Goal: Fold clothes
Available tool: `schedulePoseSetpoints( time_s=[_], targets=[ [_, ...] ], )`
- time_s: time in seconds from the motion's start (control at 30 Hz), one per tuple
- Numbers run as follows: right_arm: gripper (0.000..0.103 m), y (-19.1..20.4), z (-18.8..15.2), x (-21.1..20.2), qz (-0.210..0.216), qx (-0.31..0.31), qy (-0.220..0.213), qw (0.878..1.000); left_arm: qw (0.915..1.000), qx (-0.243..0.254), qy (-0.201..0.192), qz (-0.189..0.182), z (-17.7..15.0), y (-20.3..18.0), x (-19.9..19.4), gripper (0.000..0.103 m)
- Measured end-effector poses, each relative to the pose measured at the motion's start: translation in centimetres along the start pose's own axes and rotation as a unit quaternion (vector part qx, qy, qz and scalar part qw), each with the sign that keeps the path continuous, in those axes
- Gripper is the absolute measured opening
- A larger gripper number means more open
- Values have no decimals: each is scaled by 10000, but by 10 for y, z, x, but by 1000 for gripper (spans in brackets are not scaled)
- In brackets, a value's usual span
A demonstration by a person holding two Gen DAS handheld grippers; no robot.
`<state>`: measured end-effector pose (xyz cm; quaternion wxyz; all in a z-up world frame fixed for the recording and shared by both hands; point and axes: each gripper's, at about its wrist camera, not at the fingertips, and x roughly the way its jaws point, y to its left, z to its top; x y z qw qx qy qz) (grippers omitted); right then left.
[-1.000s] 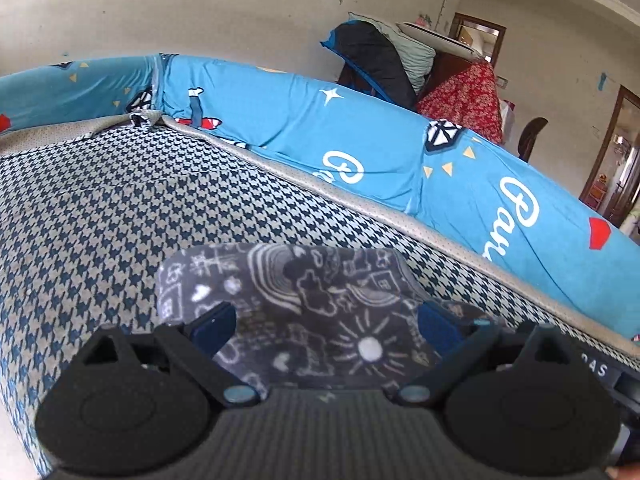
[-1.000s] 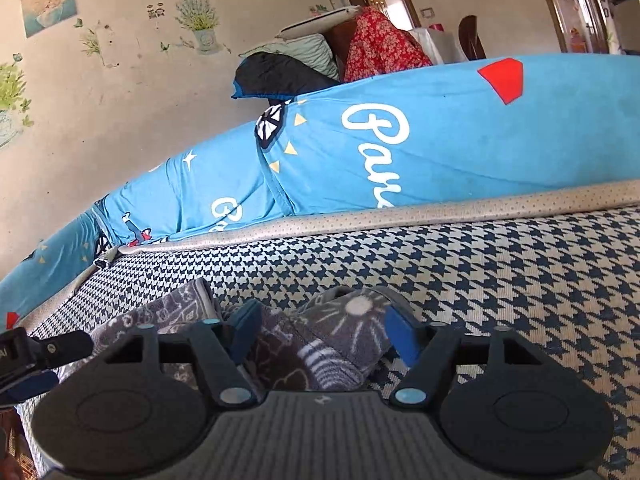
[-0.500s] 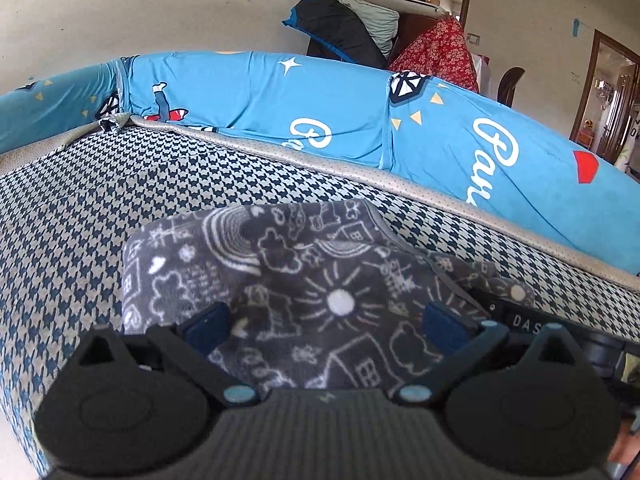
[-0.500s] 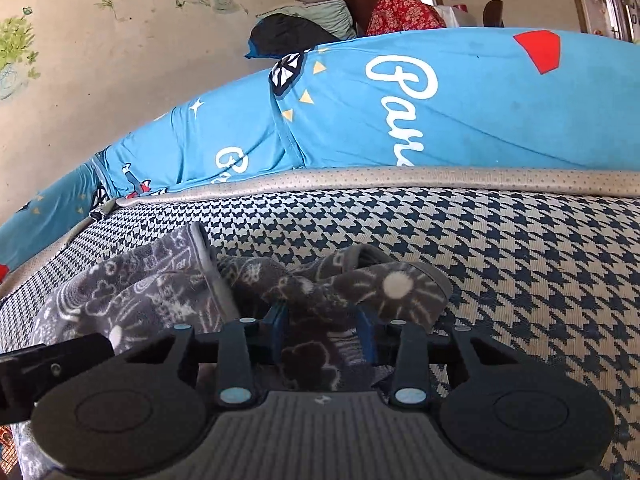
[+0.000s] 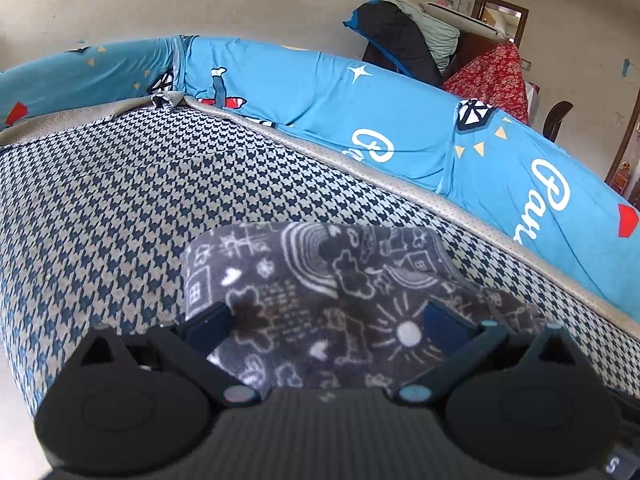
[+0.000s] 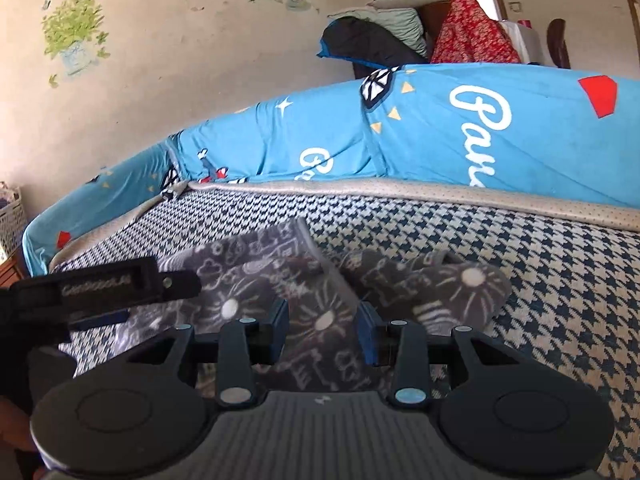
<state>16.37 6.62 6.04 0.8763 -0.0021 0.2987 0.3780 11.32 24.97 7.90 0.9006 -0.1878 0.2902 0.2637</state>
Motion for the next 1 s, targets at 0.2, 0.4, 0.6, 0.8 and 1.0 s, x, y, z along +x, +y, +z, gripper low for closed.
schedulePoseSetpoints(
  time_s=[0.2, 0.4, 0.6, 0.8, 1.0],
  targets=[
    [37, 3, -19, 13, -249, -385, 182, 9988, 9983, 502, 142, 255, -12, -13, 11, 103],
    [37, -2, -15, 2, -269, -39, 367, 9990, 9971, 646, 152, 384, -19, -21, 4, 103],
    [49, -4, -3, -29, -233, 19, 406, 9989, 9983, 384, 327, 286, -25, -24, -14, 103],
    [51, -9, -1, -58, -377, 25, 546, 9978, 9976, 381, 394, 429, -38, -33, -35, 103],
    [56, -12, -2, -72, -451, -57, 611, 9971, 9970, 347, 482, 499, -51, -41, -56, 103]
  ],
)
